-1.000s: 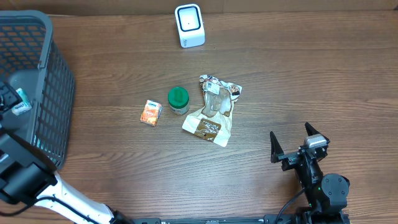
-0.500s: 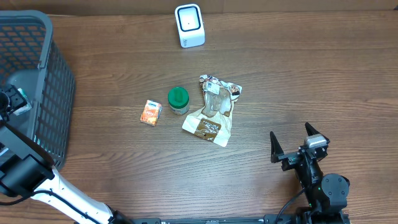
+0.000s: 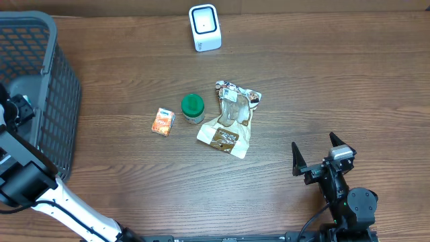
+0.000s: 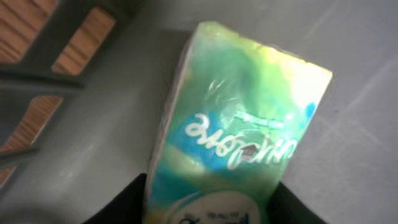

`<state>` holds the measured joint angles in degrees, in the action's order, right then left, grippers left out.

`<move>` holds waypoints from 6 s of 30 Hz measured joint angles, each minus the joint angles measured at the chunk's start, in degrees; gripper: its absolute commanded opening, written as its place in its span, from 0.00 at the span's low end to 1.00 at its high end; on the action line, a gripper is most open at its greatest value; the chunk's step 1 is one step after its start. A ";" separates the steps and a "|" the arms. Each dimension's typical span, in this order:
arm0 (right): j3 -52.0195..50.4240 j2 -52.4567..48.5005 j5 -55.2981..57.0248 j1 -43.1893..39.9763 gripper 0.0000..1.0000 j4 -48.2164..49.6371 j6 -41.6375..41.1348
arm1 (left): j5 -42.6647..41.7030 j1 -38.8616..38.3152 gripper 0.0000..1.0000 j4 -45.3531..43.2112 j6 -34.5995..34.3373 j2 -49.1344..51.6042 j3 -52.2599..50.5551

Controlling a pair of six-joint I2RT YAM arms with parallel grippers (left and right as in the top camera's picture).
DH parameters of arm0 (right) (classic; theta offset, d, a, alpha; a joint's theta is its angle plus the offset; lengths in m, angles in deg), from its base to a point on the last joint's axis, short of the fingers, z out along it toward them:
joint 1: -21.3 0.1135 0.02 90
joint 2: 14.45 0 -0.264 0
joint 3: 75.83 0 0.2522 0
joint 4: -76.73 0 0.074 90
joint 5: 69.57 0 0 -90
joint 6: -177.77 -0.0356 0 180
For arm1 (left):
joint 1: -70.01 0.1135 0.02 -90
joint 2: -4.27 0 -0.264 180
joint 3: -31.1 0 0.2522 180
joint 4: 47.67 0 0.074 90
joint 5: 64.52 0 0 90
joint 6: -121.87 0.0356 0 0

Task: Scan the item barcode
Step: 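Grasp the green Kleenex tissue pack with the left gripper, then carry the green tissue pack out and set it beside the orange pack, then reach into the basket and grasp the mint-green wipes packet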

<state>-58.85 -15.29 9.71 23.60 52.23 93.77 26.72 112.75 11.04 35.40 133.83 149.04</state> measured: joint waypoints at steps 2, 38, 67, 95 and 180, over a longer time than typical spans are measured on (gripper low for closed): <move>0.00 0.00 0.02 0.00 1.00 -0.02 0.00 | -0.17 -0.17 0.17 0.02 -0.11 0.00 0.00; 0.00 0.00 0.02 0.00 1.00 0.02 0.00 | -25.92 -22.91 0.09 16.15 -15.15 -44.57 -0.22; 0.00 0.00 0.00 0.00 1.00 0.00 -0.02 | -10.36 -52.52 0.58 30.01 -13.40 -6.40 -0.98; 0.00 0.00 0.00 -0.02 1.00 0.00 0.02 | -7.04 -43.32 0.90 37.79 -15.52 -34.53 28.48; 0.00 0.00 0.00 0.00 1.00 -0.02 0.00 | 5.35 3.15 0.40 9.88 -13.29 -19.34 -26.12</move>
<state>-58.85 -15.29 9.71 23.60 52.21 93.77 32.07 115.90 20.92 22.11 114.49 122.92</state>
